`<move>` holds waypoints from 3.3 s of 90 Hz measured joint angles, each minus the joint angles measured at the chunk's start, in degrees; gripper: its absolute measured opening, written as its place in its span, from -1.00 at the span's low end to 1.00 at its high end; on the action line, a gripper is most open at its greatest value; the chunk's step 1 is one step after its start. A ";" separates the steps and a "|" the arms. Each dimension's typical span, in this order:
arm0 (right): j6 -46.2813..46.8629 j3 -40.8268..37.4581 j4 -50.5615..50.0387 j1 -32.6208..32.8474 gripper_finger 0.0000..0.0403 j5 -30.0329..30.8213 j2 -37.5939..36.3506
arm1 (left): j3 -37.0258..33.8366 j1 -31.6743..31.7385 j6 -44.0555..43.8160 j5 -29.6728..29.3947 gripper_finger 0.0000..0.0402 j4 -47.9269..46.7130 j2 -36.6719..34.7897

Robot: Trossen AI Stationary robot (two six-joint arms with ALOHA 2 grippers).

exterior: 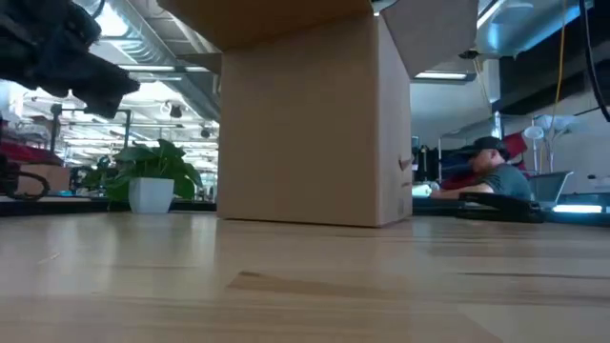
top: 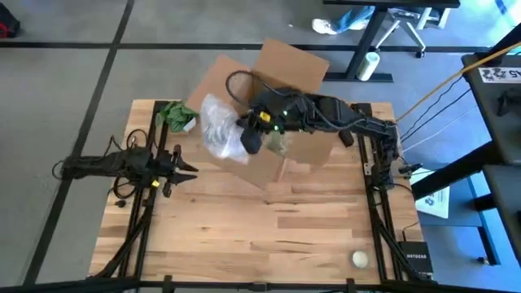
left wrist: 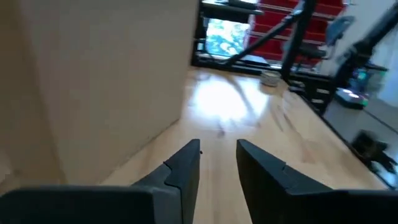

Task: Wrap mug
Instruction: Put the wrapped blue mug into the box, then return to Home Position

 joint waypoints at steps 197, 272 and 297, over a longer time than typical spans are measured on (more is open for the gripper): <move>-18.13 -5.29 -14.89 -20.29 -0.51 -27.36 19.10 | -2.84 23.87 -5.58 5.55 -0.56 4.44 0.39; -19.19 -0.04 -15.74 -20.66 -0.18 -18.73 13.31 | -2.89 23.84 -5.53 5.55 -0.56 4.48 0.39; -19.15 -0.02 -15.68 -20.61 -0.48 -15.80 7.63 | -2.89 23.84 -5.53 5.55 -0.56 4.54 0.40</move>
